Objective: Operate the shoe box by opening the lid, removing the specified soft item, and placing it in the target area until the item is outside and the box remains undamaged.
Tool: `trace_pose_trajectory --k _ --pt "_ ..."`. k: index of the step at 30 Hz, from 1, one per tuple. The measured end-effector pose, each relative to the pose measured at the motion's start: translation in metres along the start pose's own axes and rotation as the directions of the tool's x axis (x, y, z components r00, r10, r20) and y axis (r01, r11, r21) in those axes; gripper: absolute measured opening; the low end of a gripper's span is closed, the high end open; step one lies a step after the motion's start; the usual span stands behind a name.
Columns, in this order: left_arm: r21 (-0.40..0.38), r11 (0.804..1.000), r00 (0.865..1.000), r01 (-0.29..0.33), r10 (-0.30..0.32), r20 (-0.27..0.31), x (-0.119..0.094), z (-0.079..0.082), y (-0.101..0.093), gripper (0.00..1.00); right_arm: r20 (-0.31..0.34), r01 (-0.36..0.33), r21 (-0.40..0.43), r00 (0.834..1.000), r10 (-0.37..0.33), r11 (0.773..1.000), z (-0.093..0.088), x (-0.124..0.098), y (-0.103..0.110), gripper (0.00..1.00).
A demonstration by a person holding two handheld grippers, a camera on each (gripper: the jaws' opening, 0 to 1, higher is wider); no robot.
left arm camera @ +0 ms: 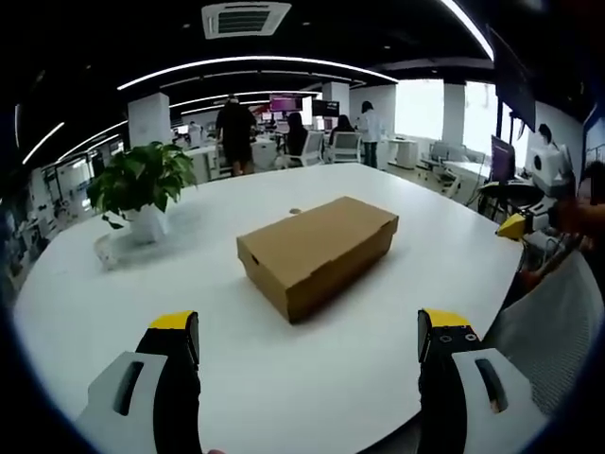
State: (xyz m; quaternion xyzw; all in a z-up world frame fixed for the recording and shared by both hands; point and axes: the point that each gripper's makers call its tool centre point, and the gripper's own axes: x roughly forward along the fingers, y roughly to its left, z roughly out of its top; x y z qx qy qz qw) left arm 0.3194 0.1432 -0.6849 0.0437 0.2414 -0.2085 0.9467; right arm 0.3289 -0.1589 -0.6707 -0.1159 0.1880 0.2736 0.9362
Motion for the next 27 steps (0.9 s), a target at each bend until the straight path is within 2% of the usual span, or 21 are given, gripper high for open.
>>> trace_pose_trajectory --k 10,14,24,27 --pt "-0.037 0.999 1.000 0.003 -0.004 -0.014 0.019 0.002 0.001 1.00 0.008 -0.054 0.034 0.999 0.054 0.998 0.005 0.026 -0.007 0.93" --pt "-0.032 0.999 0.999 0.005 -0.006 -0.036 0.029 0.000 0.001 1.00 -0.002 -0.062 0.018 0.998 0.062 0.998 0.005 0.038 -0.013 0.92" --pt "-0.054 0.999 0.999 0.003 -0.006 -0.041 0.047 0.000 0.000 0.98 -0.033 -0.114 -0.017 0.993 0.113 0.993 0.001 0.067 -0.021 0.91" --pt "-0.057 0.998 0.999 0.004 -0.007 -0.050 0.052 0.000 -0.001 0.97 -0.056 -0.145 -0.064 0.988 0.142 0.987 -0.004 0.074 -0.018 0.90"
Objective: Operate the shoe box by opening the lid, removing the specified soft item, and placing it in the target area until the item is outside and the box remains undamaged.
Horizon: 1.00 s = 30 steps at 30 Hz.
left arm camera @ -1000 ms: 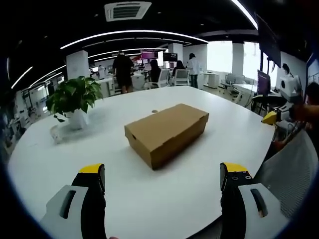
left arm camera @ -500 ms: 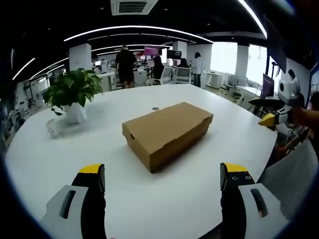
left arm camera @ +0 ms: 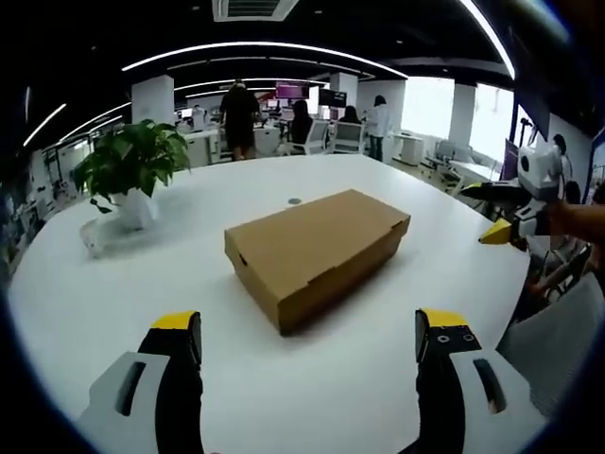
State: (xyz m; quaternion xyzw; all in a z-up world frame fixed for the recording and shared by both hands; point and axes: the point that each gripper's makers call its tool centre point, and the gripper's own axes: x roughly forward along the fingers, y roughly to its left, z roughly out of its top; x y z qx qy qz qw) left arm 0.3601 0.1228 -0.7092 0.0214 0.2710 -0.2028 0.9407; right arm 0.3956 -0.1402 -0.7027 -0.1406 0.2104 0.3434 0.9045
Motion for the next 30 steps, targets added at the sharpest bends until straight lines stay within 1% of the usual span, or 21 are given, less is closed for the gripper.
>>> trace_pose_trajectory --k 3,4,5,9,13,21,25,30 --pt "0.006 1.000 1.000 -0.003 0.003 -0.011 0.005 0.000 0.000 0.97 0.000 -0.023 0.019 1.000 0.023 1.000 -0.002 0.006 0.000 0.88" --pt "0.005 1.000 1.000 -0.006 0.006 -0.011 0.006 0.000 0.000 0.96 -0.005 -0.027 0.015 1.000 0.027 1.000 -0.003 0.008 -0.001 0.88" --pt "0.003 1.000 1.000 -0.009 0.009 -0.010 0.007 0.001 0.000 0.95 -0.017 -0.033 -0.008 0.999 0.033 0.999 -0.006 0.011 -0.001 0.88" --pt "-0.022 1.000 1.000 -0.006 0.005 -0.012 0.014 0.001 0.000 0.93 -0.032 -0.048 -0.018 0.998 0.048 0.999 -0.009 0.018 -0.004 0.88" --pt "-0.009 1.000 0.999 -0.002 0.002 -0.035 0.025 -0.001 0.000 0.93 -0.048 -0.066 -0.032 0.997 0.065 0.997 -0.013 0.028 -0.007 0.87" --pt "0.009 1.000 0.998 0.010 -0.010 -0.060 0.042 0.001 -0.004 0.91 -0.070 -0.097 -0.034 0.993 0.095 0.995 -0.017 0.043 -0.010 0.85" --pt "0.000 1.000 0.997 0.016 -0.016 -0.077 0.050 0.000 -0.006 0.90 -0.068 -0.108 -0.023 0.992 0.106 0.994 -0.017 0.051 -0.012 0.84" --pt "-0.026 1.000 0.996 0.007 -0.010 -0.087 0.060 -0.001 -0.003 0.89 -0.052 -0.120 0.003 0.991 0.120 0.993 -0.012 0.063 -0.016 0.82"
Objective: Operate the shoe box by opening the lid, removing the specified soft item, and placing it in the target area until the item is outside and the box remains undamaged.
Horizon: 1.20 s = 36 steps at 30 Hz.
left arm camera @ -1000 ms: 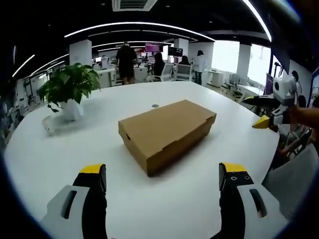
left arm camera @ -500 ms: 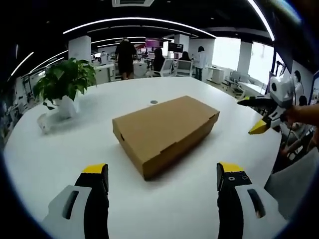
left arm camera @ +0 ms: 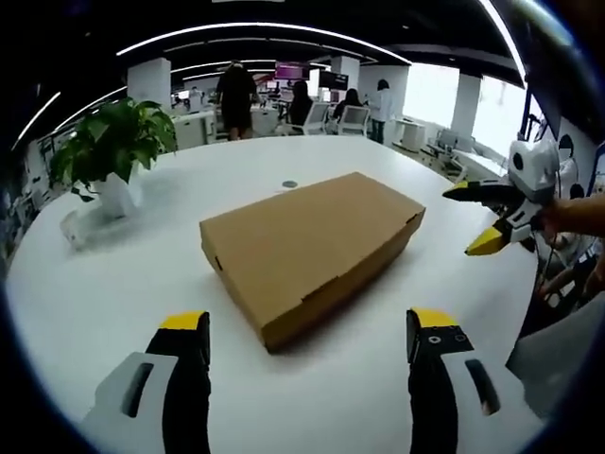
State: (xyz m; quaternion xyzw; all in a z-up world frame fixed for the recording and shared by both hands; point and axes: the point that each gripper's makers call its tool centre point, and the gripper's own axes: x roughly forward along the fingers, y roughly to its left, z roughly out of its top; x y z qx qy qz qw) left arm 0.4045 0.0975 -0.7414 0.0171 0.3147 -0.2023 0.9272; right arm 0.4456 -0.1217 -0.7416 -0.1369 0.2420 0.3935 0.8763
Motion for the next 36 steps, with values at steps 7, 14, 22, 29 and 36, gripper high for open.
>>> trace_pose_trajectory --k 7,14,22,29,36 --pt "0.006 1.000 1.000 -0.024 0.025 -0.012 0.014 -0.003 0.006 0.82 0.038 -0.004 0.006 0.999 0.004 1.000 0.014 0.016 -0.014 0.80" --pt "-0.014 0.999 0.999 -0.043 0.043 -0.024 0.028 -0.004 0.014 0.80 0.014 -0.005 -0.011 1.000 0.006 1.000 0.016 0.030 -0.024 0.76" --pt "-0.034 0.998 0.998 -0.059 0.058 -0.031 0.038 0.000 0.020 0.78 -0.031 -0.025 -0.022 0.999 0.025 0.999 0.008 0.043 -0.025 0.71" --pt "-0.032 0.997 0.997 -0.066 0.065 -0.039 0.050 0.000 0.025 0.76 -0.052 -0.023 -0.018 0.998 0.022 1.000 0.005 0.053 -0.032 0.64" --pt "-0.057 0.997 0.998 -0.060 0.058 -0.036 0.055 -0.001 0.025 0.73 -0.069 -0.027 0.024 0.997 0.029 0.999 0.001 0.062 -0.037 0.62"
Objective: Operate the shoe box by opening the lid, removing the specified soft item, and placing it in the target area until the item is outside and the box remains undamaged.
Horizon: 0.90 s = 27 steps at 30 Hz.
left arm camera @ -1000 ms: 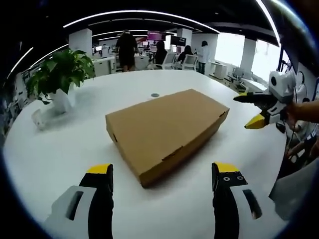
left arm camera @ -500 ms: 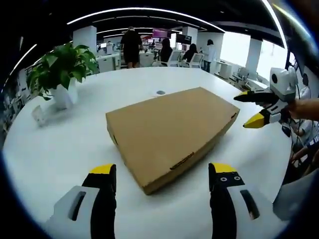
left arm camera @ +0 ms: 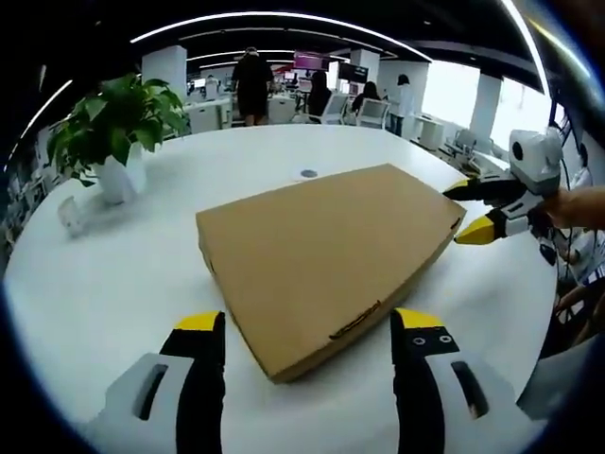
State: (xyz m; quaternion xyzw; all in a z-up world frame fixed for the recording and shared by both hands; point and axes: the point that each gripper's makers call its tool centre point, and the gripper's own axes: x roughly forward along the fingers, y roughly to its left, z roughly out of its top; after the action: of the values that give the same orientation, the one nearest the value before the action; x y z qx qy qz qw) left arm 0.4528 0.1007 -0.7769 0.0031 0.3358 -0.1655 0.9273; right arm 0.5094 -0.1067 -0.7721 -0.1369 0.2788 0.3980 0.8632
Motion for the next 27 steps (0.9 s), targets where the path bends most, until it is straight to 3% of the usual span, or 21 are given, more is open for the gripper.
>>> trace_pose_trajectory --k 14,27 --pt "0.004 1.000 1.000 0.001 -0.001 0.014 0.0083 -0.0014 0.0004 0.73 -0.001 -0.048 -0.007 0.999 0.048 0.999 0.0004 0.0049 0.0025 0.60" --pt "0.018 1.000 1.000 0.006 -0.006 0.014 0.0075 -0.0009 -0.0010 0.73 0.021 -0.022 0.028 1.000 0.022 0.999 -0.0013 0.0039 0.0078 0.58"
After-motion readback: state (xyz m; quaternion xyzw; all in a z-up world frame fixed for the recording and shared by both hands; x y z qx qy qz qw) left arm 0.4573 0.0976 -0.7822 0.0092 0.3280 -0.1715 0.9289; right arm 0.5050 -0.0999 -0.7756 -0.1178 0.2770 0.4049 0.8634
